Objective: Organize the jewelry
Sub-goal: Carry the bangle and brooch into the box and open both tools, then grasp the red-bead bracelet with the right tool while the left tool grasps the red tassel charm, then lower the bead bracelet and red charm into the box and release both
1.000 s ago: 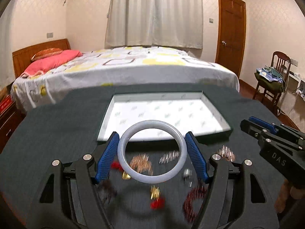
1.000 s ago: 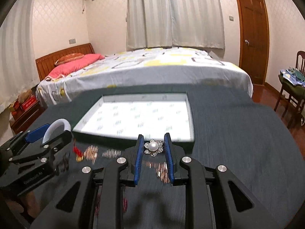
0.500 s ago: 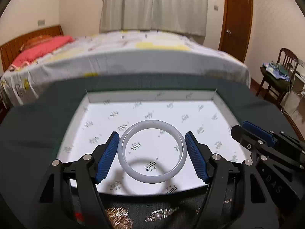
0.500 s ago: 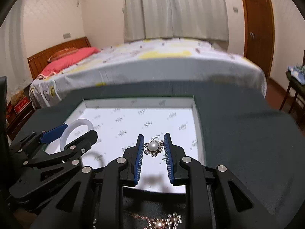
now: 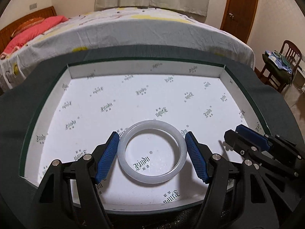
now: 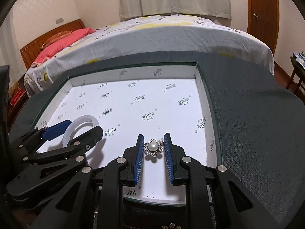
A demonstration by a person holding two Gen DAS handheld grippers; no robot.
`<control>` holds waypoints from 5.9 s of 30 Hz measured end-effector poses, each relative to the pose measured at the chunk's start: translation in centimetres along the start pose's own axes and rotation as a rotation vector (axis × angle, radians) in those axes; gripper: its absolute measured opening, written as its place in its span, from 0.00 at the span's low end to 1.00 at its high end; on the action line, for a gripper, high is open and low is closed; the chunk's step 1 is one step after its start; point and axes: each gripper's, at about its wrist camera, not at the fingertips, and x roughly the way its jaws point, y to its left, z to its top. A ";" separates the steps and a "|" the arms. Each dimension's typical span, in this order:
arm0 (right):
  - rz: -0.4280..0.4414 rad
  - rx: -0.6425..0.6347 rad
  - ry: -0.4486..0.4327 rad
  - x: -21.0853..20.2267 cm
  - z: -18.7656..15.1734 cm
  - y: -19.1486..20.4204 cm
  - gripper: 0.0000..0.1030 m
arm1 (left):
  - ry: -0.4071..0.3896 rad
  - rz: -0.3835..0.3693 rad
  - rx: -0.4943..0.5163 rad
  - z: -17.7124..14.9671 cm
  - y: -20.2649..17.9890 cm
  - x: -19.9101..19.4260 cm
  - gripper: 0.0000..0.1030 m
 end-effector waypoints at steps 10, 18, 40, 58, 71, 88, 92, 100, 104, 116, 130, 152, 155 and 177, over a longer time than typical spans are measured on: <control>0.041 -0.004 -0.015 -0.5 0.0 0.2 0.35 | -0.010 -0.003 -0.029 0.2 1.1 -0.2 0.71; 0.027 0.041 -0.090 -4.3 -0.5 0.2 0.59 | -0.105 0.006 -0.025 -0.2 1.7 -4.1 0.81; 0.000 -0.036 -0.175 -13.3 -10.9 6.1 0.67 | -0.282 0.228 -0.055 -11.2 5.9 -18.8 0.86; -0.004 -0.076 -0.018 -9.7 -14.4 10.2 0.76 | -0.222 0.279 -0.147 -15.7 11.0 -19.6 0.86; -0.006 -0.106 -0.027 -10.1 -14.7 8.8 0.26 | -0.201 0.244 -0.115 -16.0 9.2 -18.8 0.86; 0.020 -0.022 -0.074 -12.3 -13.4 4.8 0.16 | -0.137 0.144 -0.037 -16.1 4.5 -16.2 0.78; 0.029 0.011 -0.075 -12.3 -13.4 3.7 0.16 | -0.102 0.119 -0.018 -16.0 3.3 -14.8 0.71; 0.060 0.062 -0.071 -12.1 -13.6 2.1 0.16 | -0.027 0.100 -0.017 -15.2 1.9 -12.2 0.52; 0.073 0.071 -0.071 -12.0 -13.7 1.9 0.16 | -0.031 0.115 -0.006 -15.4 1.7 -12.3 0.48; 0.074 0.079 -0.072 -11.8 -13.7 1.7 0.16 | -0.059 0.079 0.034 -15.9 1.1 -12.7 0.13; 0.070 0.058 -0.097 -12.5 -13.4 2.2 0.16 | -0.135 0.056 0.051 -15.2 0.7 -14.9 0.12; 0.104 -0.001 -0.214 -15.2 -8.6 4.6 0.16 | -0.278 0.047 0.003 -10.5 1.7 -19.2 0.12; 0.109 -0.005 -0.231 -14.7 -7.1 4.8 0.16 | -0.296 0.043 -0.007 -9.0 2.2 -19.1 0.12; 0.105 0.011 -0.303 -7.0 3.2 6.5 0.16 | -0.380 0.068 -0.019 3.0 5.2 -11.3 0.12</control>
